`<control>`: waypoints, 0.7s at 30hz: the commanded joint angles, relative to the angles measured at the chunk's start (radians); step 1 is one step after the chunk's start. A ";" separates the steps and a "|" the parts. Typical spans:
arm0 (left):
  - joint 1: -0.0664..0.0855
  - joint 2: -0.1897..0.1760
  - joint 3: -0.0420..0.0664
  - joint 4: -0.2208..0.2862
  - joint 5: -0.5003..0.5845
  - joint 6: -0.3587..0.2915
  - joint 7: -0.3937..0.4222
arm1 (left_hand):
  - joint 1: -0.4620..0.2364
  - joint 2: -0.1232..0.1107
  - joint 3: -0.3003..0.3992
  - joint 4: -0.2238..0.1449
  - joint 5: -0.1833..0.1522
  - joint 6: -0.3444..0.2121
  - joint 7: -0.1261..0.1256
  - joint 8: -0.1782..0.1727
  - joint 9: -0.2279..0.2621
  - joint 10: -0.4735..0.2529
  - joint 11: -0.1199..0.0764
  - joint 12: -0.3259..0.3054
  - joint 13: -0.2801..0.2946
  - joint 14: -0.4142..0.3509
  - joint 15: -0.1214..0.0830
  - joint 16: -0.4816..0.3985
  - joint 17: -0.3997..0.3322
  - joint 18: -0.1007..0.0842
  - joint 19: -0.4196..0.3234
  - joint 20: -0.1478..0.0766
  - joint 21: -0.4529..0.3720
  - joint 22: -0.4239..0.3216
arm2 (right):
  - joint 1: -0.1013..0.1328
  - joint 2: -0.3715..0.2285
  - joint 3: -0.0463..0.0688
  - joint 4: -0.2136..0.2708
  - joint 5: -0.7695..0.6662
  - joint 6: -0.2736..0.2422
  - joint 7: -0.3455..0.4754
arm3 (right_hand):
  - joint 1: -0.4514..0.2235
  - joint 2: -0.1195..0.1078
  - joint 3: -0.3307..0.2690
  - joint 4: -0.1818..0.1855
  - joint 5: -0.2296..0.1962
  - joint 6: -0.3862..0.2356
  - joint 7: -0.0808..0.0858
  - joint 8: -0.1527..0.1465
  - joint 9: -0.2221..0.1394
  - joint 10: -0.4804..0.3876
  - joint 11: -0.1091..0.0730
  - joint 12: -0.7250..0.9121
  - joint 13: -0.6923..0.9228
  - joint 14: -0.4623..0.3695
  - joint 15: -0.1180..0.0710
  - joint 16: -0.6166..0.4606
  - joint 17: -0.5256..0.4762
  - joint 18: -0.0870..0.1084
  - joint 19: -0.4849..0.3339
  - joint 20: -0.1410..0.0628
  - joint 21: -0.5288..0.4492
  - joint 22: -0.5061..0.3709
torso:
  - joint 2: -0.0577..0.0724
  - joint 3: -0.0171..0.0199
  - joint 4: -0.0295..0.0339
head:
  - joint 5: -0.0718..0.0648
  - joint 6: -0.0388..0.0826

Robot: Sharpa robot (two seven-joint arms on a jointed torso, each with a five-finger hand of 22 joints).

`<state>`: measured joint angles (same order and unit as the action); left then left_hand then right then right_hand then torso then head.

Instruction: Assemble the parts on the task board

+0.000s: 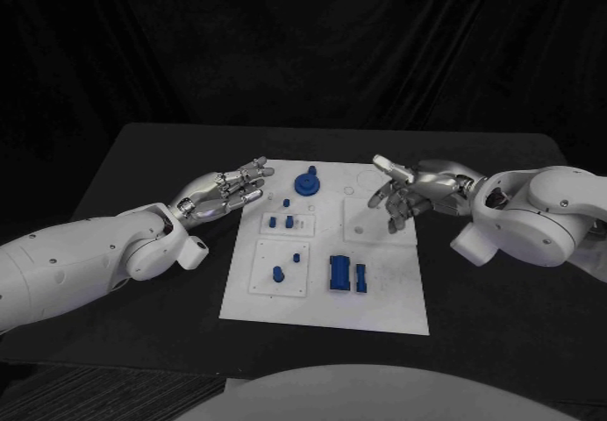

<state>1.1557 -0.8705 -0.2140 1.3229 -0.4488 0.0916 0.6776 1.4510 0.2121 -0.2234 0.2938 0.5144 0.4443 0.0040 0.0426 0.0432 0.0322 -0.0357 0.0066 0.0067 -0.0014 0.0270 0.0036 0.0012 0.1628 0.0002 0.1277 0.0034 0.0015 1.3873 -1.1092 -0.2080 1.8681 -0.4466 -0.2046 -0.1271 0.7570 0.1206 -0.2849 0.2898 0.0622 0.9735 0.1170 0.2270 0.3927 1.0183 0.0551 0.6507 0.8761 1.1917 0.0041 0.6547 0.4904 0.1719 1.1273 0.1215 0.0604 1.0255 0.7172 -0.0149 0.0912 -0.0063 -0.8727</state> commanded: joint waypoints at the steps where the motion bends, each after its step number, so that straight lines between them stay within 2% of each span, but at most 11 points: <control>1: -0.002 -0.005 0.001 0.013 0.000 -0.016 0.085 | -0.012 0.000 -0.010 0.000 -0.016 -0.007 -0.008 0.000 0.000 -0.005 -0.007 0.000 0.000 0.001 -0.011 -0.004 -0.001 0.008 0.000 -0.012 -0.003 -0.001 | -0.010 0.008 0.000 -0.036 0.160 -0.091 0.337 | 0.052 -0.035 -0.013 -0.003 0.000 -0.082 0.027 -0.056 -0.039 -0.223 0.107 -0.275 -0.184 -0.265 0.118 -0.277 -0.137 -0.052 -0.252 0.073 0.004 -0.138 | -0.001 -0.0001 -0.0007 | 0.002 0.000; 2: -0.002 -0.008 0.001 0.017 0.000 -0.023 0.086 | -0.015 0.000 -0.012 0.000 -0.023 -0.009 -0.008 0.000 0.000 -0.006 -0.008 0.000 0.000 0.001 -0.013 -0.004 -0.001 0.007 0.000 -0.014 -0.003 -0.001 | -0.016 0.011 0.000 -0.049 0.169 -0.084 0.370 | 0.055 -0.071 0.034 0.011 -0.007 -0.142 -0.002 -0.091 -0.072 -0.296 0.178 -0.389 -0.307 -0.396 0.196 -0.404 -0.217 -0.072 -0.453 0.113 0.019 -0.253 | -0.002 -0.0008 0.0004 | 0.000 0.000; 3: -0.002 -0.010 0.001 0.020 0.000 -0.028 0.088 | -0.021 0.001 -0.015 0.001 -0.033 -0.010 -0.009 0.000 0.000 -0.007 -0.008 -0.001 -0.001 0.001 -0.016 -0.004 -0.001 0.007 0.000 -0.017 -0.003 -0.001 | -0.022 0.014 0.000 -0.058 0.175 -0.078 0.394 | 0.053 -0.086 0.053 0.009 -0.009 -0.173 -0.018 -0.107 -0.084 -0.341 0.193 -0.424 -0.339 -0.455 0.216 -0.443 -0.240 -0.081 -0.519 0.126 -0.004 -0.286 | -0.002 -0.0009 0.0005 | 0.000 0.000; 5: -0.003 -0.015 0.001 0.028 0.000 -0.049 0.096 | -0.051 0.002 -0.032 0.000 -0.074 -0.022 -0.015 -0.001 -0.001 -0.008 -0.014 -0.001 -0.001 0.001 -0.029 -0.004 -0.001 0.008 0.000 -0.029 -0.003 -0.001 | -0.037 0.023 0.000 -0.078 0.184 -0.071 0.445 | 0.048 -0.127 0.100 0.004 -0.004 -0.280 -0.073 -0.154 -0.120 -0.523 0.135 -0.518 -0.414 -0.683 0.223 -0.550 -0.315 -0.109 -0.869 0.164 -0.005 -0.606 | -0.002 -0.0006 0.0013 | -0.002 0.000; 7: -0.003 -0.018 0.001 0.033 0.000 -0.066 0.105 | -0.084 0.003 -0.049 -0.001 -0.121 -0.038 -0.022 -0.003 -0.003 -0.009 -0.020 -0.001 -0.001 0.001 -0.044 -0.004 -0.001 0.010 0.000 -0.041 -0.003 -0.001 | -0.056 0.036 0.000 -0.101 0.191 -0.067 0.503 | 0.061 -0.163 0.137 -0.001 -0.013 -0.502 -0.150 -0.168 -0.202 -0.740 0.097 -0.586 -0.558 -0.978 0.187 -0.604 -0.411 -0.109 -1.064 0.171 -0.041 -0.873 | -0.002 0.0011 0.0004 | -0.003 0.000; 8: -0.003 -0.018 0.001 0.034 0.000 -0.075 0.111 | -0.097 0.002 -0.055 0.000 -0.148 -0.050 -0.027 -0.004 -0.004 -0.010 -0.024 -0.001 -0.001 0.001 -0.049 -0.004 -0.001 0.011 0.000 -0.045 -0.003 -0.001 | -0.066 0.042 0.000 -0.110 0.193 -0.068 0.527 | 0.067 -0.176 0.150 0.007 -0.011 -0.616 -0.207 -0.179 -0.247 -0.840 0.053 -0.603 -0.633 -1.092 0.146 -0.629 -0.449 -0.109 -1.113 0.169 -0.054 -0.966 | -0.004 0.0020 0.0001 | -0.002 0.000; 10: -0.003 -0.018 0.001 0.036 0.000 -0.089 0.123 | -0.134 0.000 -0.074 -0.001 -0.211 -0.083 -0.041 -0.007 -0.006 -0.012 -0.037 -0.001 -0.001 0.001 -0.063 -0.004 -0.001 0.013 0.000 -0.055 -0.003 -0.001 | -0.082 0.050 0.000 -0.123 0.195 -0.073 0.566 | 0.075 -0.176 0.156 0.008 -0.010 -0.656 -0.225 -0.181 -0.267 -0.900 0.014 -0.609 -0.683 -1.142 0.119 -0.639 -0.468 -0.104 -1.121 0.163 -0.056 -0.990 | -0.010 0.0024 0.0007 | -0.002 0.000; 13: -0.003 -0.018 0.001 0.042 0.000 -0.109 0.149 | -0.153 -0.003 -0.084 -0.001 -0.255 -0.085 -0.052 -0.006 -0.006 -0.011 -0.047 -0.001 -0.001 0.001 -0.070 -0.004 -0.001 0.015 0.000 -0.059 -0.003 -0.001 | -0.107 0.061 0.000 -0.139 0.197 -0.085 0.622 | 0.097 -0.181 0.159 0.008 -0.008 -0.701 -0.263 -0.182 -0.292 -0.952 -0.045 -0.614 -0.743 -1.181 0.070 -0.650 -0.485 -0.095 -1.127 0.134 -0.060 -1.020 | -0.021 0.0033 0.0011 | -0.007 0.000; 15: -0.003 -0.020 0.001 0.049 0.000 -0.122 0.164 | -0.156 -0.004 -0.086 -0.002 -0.262 -0.081 -0.062 -0.006 -0.005 -0.008 -0.057 -0.001 -0.001 0.001 -0.074 -0.004 -0.001 0.015 0.000 -0.063 -0.003 -0.001 | -0.120 0.066 0.000 -0.148 0.192 -0.095 0.652 | 0.104 -0.179 0.160 0.007 -0.005 -0.699 -0.264 -0.176 -0.298 -0.962 -0.061 -0.609 -0.759 -1.190 0.046 -0.654 -0.490 -0.091 -1.127 0.123 -0.060 -1.026 | -0.027 0.0035 -0.0004 | -0.007 0.000; 19: -0.003 -0.022 0.001 0.058 0.000 -0.138 0.178 | -0.156 -0.005 -0.086 -0.002 -0.258 -0.081 -0.069 -0.006 -0.006 -0.009 -0.064 -0.001 -0.001 0.001 -0.076 -0.004 -0.001 0.015 0.000 -0.066 -0.003 -0.001 | -0.134 0.075 0.000 -0.160 0.174 -0.098 0.682 | 0.113 -0.176 0.160 0.008 -0.002 -0.694 -0.255 -0.165 -0.310 -0.970 -0.049 -0.593 -0.775 -1.192 0.007 -0.655 -0.490 -0.079 -1.127 0.089 -0.060 -1.026 | -0.034 0.0067 -0.0031 | -0.004 0.000; 21: -0.003 -0.022 0.001 0.061 0.000 -0.143 0.182 | -0.156 -0.005 -0.086 -0.002 -0.257 -0.085 -0.071 -0.007 -0.006 -0.010 -0.067 -0.001 -0.001 0.001 -0.076 -0.004 -0.001 0.015 0.000 -0.067 -0.003 -0.001 | -0.139 0.079 0.000 -0.166 0.166 -0.099 0.691 | 0.115 -0.174 0.160 0.008 -0.002 -0.694 -0.253 -0.163 -0.312 -0.971 -0.051 -0.590 -0.778 -1.192 0.009 -0.655 -0.490 -0.076 -1.127 0.083 -0.060 -1.026 | -0.034 0.0086 -0.0048 | -0.002 0.000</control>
<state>1.1540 -0.8931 -0.2142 1.3797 -0.4489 -0.0130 0.6778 1.3035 0.2073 -0.3032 0.2911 0.2557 0.3595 -0.0623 0.0426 0.0378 0.0251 -0.0964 0.0066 0.0067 -0.0013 -0.0307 0.0036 0.0010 0.1626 -0.0012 0.0661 0.0034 0.0016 1.2522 -1.0309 -0.2089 1.7042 -0.2733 -0.2796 0.4880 0.8637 -0.0554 -0.1306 0.2964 0.0573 0.2807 -0.1410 0.0616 0.0814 0.0510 0.0048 0.0557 0.0994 -0.0005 0.0152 0.0036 0.0009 0.0867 0.0009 0.2123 0.0037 0.0009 0.6880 -0.0089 0.0895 -0.0110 -0.8727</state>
